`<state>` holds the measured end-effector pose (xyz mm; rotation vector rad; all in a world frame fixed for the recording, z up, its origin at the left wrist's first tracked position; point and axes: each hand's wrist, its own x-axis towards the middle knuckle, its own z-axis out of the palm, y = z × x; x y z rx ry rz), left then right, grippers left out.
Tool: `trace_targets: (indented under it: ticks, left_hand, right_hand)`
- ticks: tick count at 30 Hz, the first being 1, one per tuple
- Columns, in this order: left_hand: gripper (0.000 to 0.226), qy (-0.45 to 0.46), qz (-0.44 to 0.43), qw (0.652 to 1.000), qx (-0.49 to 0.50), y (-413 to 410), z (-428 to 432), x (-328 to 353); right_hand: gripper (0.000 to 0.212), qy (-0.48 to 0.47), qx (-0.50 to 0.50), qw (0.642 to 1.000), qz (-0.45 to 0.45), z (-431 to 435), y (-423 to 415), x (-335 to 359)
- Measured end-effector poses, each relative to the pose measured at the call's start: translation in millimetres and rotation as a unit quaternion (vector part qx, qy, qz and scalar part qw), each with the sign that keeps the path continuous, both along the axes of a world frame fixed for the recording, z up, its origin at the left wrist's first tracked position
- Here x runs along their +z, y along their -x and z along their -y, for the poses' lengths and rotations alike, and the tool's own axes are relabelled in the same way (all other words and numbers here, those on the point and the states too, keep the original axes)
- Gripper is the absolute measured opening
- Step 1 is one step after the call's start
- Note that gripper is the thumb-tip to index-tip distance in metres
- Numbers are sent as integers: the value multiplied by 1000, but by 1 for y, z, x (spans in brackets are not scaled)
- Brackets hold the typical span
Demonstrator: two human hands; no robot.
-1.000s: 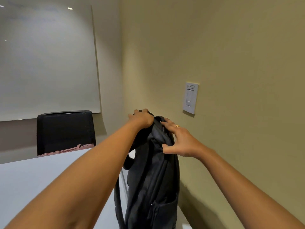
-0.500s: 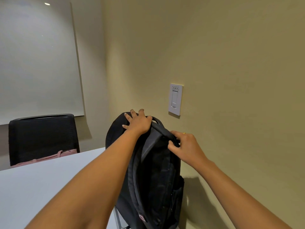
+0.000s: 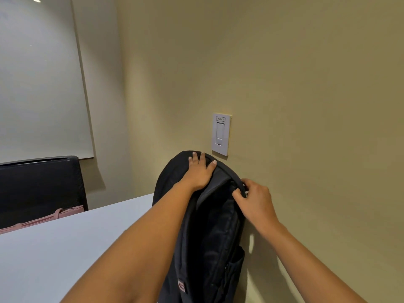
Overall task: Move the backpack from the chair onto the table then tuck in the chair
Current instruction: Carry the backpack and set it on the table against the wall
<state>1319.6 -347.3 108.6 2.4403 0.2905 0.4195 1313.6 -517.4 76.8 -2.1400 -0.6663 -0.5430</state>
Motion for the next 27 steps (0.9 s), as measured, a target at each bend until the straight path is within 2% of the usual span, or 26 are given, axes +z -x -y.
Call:
trace_targets:
  ticks: [2, 5, 7, 10, 14, 18, 22, 25, 27]
  left_hand:
    - [62, -31, -3, 999, 4, -6, 2, -9]
    - [59, -65, -3, 998, 21, -11, -2, -16]
    - [55, -73, 9, 997, 25, -10, -5, -20]
    - [50, -54, 47, 996, 53, -6, -13, -27]
    - [58, -14, 68, 990, 126, 5, -36, -46]
    - [76, -63, 50, 987, 140, 11, -56, -64]
    - [89, -36, 28, 984, 170, 15, -80, -72]
    - [93, 5, 21, 991, 133, 19, -99, -78]
    - [93, 22, 42, 994, 104, 24, -106, -79]
  right_hand:
    - [20, 17, -29, 999, 36, 0, -5, 3]
    - [31, 32, -5, 994, 106, -19, -4, 10]
    - [40, 97, 10, 985, 140, -38, -3, 13]
    - [48, 215, -15, 962, 167, -58, -6, 9]
    - [52, 268, -33, 947, 173, -60, -14, 6]
    - [47, 357, -3, 901, 245, -54, -19, 3]
    - [46, 434, 83, 860, 254, -57, -20, 15]
    - [65, 498, 144, 830, 207, -62, -18, 24]
    - [77, 552, 177, 788, 209, -67, -13, 26]
